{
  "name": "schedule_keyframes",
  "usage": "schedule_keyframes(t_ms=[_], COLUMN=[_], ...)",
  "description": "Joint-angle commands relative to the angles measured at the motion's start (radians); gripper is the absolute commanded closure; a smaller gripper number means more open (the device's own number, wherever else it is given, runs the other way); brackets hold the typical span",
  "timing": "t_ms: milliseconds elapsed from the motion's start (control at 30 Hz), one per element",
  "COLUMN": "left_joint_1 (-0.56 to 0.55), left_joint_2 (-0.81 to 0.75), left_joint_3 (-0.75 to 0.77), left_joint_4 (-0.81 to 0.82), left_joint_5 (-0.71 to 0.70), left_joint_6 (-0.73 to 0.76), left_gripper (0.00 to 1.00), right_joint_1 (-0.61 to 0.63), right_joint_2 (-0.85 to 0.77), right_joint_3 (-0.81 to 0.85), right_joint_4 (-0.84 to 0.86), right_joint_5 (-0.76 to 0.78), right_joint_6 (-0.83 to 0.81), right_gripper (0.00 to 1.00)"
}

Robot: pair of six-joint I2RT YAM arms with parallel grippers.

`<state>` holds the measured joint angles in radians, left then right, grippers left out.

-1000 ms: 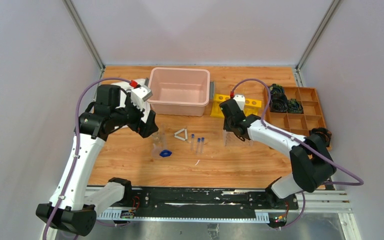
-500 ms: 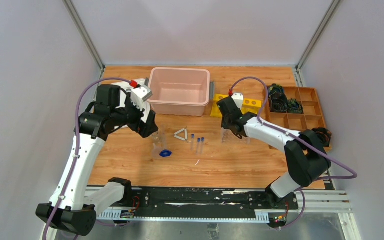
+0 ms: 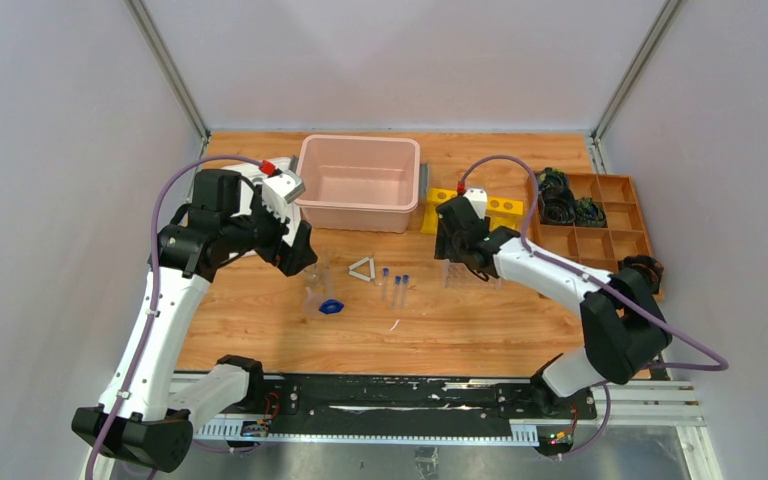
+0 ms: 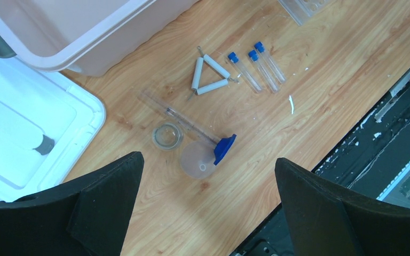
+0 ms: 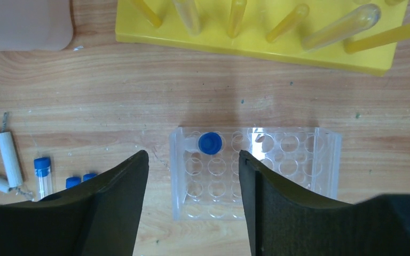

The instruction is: Organize the chemistry lab equipment

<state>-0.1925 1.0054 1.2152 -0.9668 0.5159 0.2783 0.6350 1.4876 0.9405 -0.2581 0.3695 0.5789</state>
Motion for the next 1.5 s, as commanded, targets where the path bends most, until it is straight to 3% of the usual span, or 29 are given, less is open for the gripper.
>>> schedule_keyframes(t_ms=[0,133,333,800,1167,1467], left_joint_1=[-0.002,-0.002,-0.002,-0.002,-0.002,-0.002], left_joint_2=[-0.003,0.003,0.000,-0.003,0.004,0.004], left_joint_3=[0.004,0.008,0.015,0.014,0.014,0.014], left_joint_4=[0.012,0.012,0.013,0.012,0.013,0.013], left_joint_5=[0.018,0.021,0.019,0.012,0.012,0.011], left_joint_6=[-0.005,-0.012,-0.012,-0.004,0.001,-0.003], left_gripper=[0.00,0.00,0.00,0.00,0.00,0.00], right_joint_1=[0.014,0.015,-0.008,-0.080,-0.085,-0.085], right_joint_2=[-0.113,-0.140,-0.060,0.079,0.050,0.017], right_joint_3=[0.051,0.086,0.108,0.085,0.052,0.014], right_joint_4=[-0.050,-0.072,-0.111,-0.056,0.042,0.080], right_joint_5=[0.009,0.011,-0.035,-0.146,-0.236,-0.271], right_joint_6=[-0.025,-0.036,-0.063,-0.069,-0.131,-0.155], right_gripper=[0.33,0.39,0.24,0.24,0.28,0.38])
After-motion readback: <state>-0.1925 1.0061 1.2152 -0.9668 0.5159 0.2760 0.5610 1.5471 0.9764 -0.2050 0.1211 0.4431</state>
